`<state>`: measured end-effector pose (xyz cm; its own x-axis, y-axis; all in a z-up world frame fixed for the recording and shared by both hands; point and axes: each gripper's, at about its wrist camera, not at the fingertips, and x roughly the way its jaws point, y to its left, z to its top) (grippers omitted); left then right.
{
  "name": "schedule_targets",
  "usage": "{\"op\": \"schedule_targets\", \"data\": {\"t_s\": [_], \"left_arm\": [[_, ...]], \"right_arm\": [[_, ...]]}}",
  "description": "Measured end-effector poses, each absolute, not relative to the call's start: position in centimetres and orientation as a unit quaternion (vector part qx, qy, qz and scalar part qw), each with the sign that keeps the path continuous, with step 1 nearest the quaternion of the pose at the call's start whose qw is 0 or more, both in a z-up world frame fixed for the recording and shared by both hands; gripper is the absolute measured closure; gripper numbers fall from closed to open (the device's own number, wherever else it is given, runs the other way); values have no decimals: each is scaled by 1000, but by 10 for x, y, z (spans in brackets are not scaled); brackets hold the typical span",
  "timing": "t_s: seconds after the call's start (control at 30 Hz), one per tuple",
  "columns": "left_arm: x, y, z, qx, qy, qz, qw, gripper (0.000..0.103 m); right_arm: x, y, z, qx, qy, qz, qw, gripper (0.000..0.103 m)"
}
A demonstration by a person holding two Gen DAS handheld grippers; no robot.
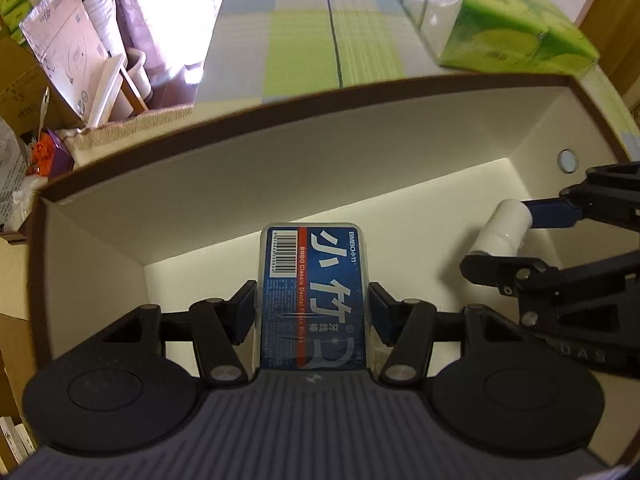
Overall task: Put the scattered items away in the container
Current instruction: 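Carry the toothpick box and pill bottle over the box with both tools, then open both tools to drop the items into the box and withdraw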
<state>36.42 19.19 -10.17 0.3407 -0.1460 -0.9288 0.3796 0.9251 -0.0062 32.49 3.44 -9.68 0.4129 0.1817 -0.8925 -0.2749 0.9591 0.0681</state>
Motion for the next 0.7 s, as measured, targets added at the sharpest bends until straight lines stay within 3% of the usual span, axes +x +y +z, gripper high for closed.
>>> {"op": "schedule_targets", "data": {"t_s": [0.2, 0.4, 0.47, 0.5, 0.53, 0.7], "left_arm": [[370, 188, -112, 122, 559, -160, 804, 49], [371, 185, -105, 128, 548, -161, 811, 33], [371, 184, -100, 134, 543, -158, 814, 31], [371, 183, -99, 139, 541, -152, 816, 31], [372, 184, -97, 144, 538, -145, 818, 29], [369, 190, -85, 131, 532, -144, 824, 23]], "right_arm": [[331, 29, -105, -39, 532, 130, 836, 54], [330, 26, -100, -22, 518, 134, 844, 53], [329, 24, -98, -17, 513, 131, 848, 31], [326, 24, -95, -22, 502, 126, 855, 7], [324, 24, -92, -27, 488, 129, 863, 2], [316, 18, -82, -18, 474, 149, 868, 2]]}}
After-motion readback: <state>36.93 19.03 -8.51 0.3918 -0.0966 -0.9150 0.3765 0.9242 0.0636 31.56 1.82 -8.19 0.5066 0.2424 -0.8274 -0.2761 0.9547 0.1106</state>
